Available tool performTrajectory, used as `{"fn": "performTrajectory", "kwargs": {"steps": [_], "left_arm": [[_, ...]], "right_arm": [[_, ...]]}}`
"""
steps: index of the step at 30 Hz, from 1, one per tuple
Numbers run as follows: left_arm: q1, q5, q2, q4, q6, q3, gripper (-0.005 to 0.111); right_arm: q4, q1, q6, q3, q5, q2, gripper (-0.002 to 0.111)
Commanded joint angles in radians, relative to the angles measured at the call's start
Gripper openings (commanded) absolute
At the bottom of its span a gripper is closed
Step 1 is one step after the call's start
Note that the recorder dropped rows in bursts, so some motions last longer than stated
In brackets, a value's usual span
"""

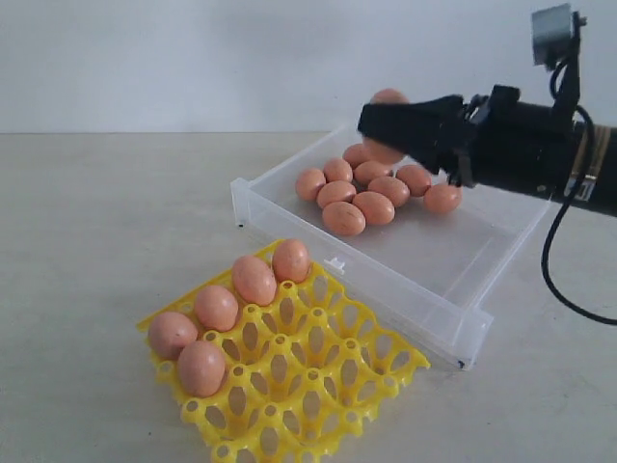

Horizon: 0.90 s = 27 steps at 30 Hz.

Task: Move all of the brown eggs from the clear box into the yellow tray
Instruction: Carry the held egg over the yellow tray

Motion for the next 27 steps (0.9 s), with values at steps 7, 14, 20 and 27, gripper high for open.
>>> {"fn": "performTrajectory", "kwargs": {"steps": [7,14,20,27], "left_arm": [[0.001,0.000,-0.003,0.001,-0.004,0.003,0.004],[0.001,0.000,-0.003,0.001,-0.004,0.003,0.004],[0.001,0.000,-0.003,0.001,-0.004,0.003,0.004],[0.001,0.000,-0.003,0.001,-0.004,0.003,0.004]], "right_arm": [[-0.201,0.280,-0.054,0.003,0.208,-0.004,0.000],[-0.191,0.421,-0.120,0.003,0.476,-0.002,0.000],[0.073,0.497,-0.222,0.003,0.524,0.052,0.000],[0.314,0.534,-0.404,0.003,0.430,0.192,0.000]]}}
